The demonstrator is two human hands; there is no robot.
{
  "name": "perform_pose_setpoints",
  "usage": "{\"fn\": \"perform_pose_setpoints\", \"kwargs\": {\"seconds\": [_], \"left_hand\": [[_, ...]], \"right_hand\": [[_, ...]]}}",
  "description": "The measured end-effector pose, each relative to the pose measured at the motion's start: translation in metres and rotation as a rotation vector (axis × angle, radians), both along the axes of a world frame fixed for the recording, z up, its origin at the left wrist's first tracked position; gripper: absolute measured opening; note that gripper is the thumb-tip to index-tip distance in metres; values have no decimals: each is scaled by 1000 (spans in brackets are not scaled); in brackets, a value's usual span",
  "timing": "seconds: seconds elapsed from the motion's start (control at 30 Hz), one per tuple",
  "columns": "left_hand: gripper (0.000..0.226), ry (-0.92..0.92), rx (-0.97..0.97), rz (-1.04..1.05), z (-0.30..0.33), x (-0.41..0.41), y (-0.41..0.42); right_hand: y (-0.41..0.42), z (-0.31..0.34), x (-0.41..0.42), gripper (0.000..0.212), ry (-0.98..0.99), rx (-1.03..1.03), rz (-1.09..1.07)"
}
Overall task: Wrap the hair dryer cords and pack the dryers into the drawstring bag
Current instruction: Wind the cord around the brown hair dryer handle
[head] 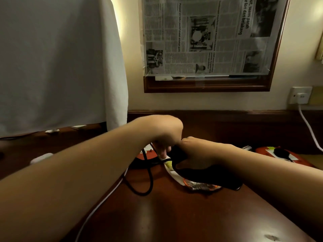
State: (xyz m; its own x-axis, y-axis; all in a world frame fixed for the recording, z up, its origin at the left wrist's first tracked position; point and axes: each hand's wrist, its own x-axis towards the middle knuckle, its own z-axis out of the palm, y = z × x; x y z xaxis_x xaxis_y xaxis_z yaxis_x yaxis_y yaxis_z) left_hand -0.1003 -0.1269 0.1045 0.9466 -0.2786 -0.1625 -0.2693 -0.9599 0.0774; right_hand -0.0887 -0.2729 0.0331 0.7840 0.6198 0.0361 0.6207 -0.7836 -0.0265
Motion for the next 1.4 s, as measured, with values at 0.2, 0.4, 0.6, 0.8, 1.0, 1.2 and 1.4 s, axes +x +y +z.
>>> {"fn": "perform_pose_setpoints", "kwargs": {"seconds": [0.2,0.4,0.6,0.8,1.0,1.2,1.4], "left_hand": [[22,68,108,-88,12,-11,24],[32,12,166,-55,28,-7,47],[16,194,-428,-23,-1,-18,52],[13,-127,-710,-174,-64,-28,38],[29,-162,-1071,-243,-108,-31,50],[32,-395,-1175,-250,-130,-34,43],[51,88,-1090,-41,-131,-14,63]], "right_hand": [[-6,-2,4,37,31,-29,-27],[-16,-5,8,52,63,81,-62],[-20,-7,14,56,73,109,-83],[-25,3,17,79,176,292,-89],[-24,1,13,68,169,312,-69],[-22,8,16,56,141,374,-92],[-20,19,3,56,78,349,-87]]}}
